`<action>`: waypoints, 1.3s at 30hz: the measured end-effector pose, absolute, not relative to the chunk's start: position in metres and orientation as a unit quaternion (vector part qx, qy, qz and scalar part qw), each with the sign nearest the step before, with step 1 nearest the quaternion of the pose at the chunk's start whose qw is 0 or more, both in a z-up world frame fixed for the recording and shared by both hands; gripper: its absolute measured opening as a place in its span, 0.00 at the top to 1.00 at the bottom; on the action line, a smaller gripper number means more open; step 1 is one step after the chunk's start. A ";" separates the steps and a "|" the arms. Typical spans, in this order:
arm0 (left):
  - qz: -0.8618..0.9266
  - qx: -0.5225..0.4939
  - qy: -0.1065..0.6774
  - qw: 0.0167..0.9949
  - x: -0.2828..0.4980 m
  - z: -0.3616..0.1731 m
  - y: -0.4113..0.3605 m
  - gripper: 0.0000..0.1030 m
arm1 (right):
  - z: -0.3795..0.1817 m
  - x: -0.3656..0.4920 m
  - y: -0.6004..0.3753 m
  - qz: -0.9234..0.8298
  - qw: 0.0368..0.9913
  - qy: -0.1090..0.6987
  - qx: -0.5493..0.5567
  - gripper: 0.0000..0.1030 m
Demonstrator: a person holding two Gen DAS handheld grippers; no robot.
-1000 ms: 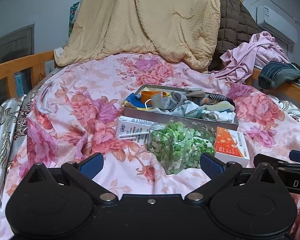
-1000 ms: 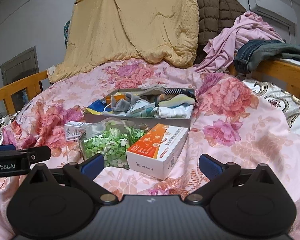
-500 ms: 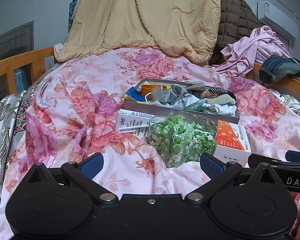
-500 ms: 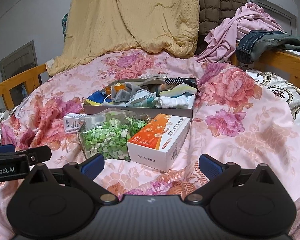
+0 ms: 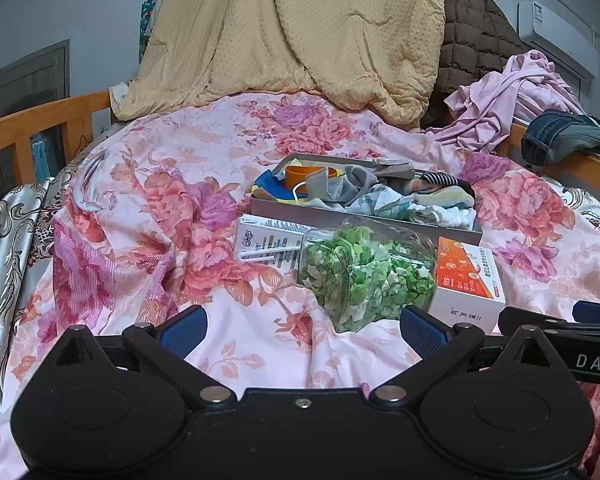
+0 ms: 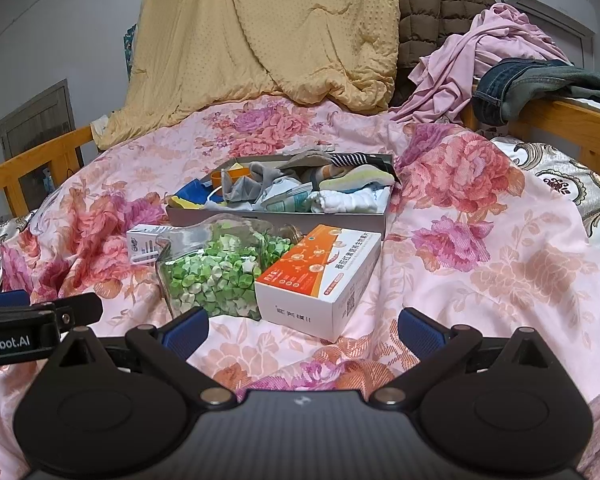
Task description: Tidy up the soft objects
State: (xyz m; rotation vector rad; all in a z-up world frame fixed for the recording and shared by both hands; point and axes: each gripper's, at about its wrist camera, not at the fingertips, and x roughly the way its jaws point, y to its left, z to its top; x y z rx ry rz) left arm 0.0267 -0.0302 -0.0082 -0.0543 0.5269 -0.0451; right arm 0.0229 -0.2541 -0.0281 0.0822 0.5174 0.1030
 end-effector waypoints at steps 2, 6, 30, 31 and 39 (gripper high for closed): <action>-0.023 -0.027 0.261 0.965 0.027 -0.008 -0.030 0.01 | -0.028 0.023 -0.254 0.051 0.965 0.256 0.040 0.00; -0.023 -0.027 0.261 0.965 0.027 -0.009 -0.030 0.01 | -0.028 0.023 -0.254 0.051 0.964 0.256 0.040 0.00; -0.022 -0.028 0.262 0.964 0.027 -0.011 -0.029 0.01 | -0.030 0.023 -0.253 0.051 0.964 0.258 0.040 0.00; -0.022 -0.028 0.262 0.964 0.028 -0.010 -0.029 0.01 | -0.030 0.023 -0.253 0.051 0.964 0.258 0.040 0.00; -0.021 -0.029 0.262 0.964 0.026 -0.014 -0.028 0.01 | -0.030 0.023 -0.253 0.051 0.964 0.258 0.039 0.00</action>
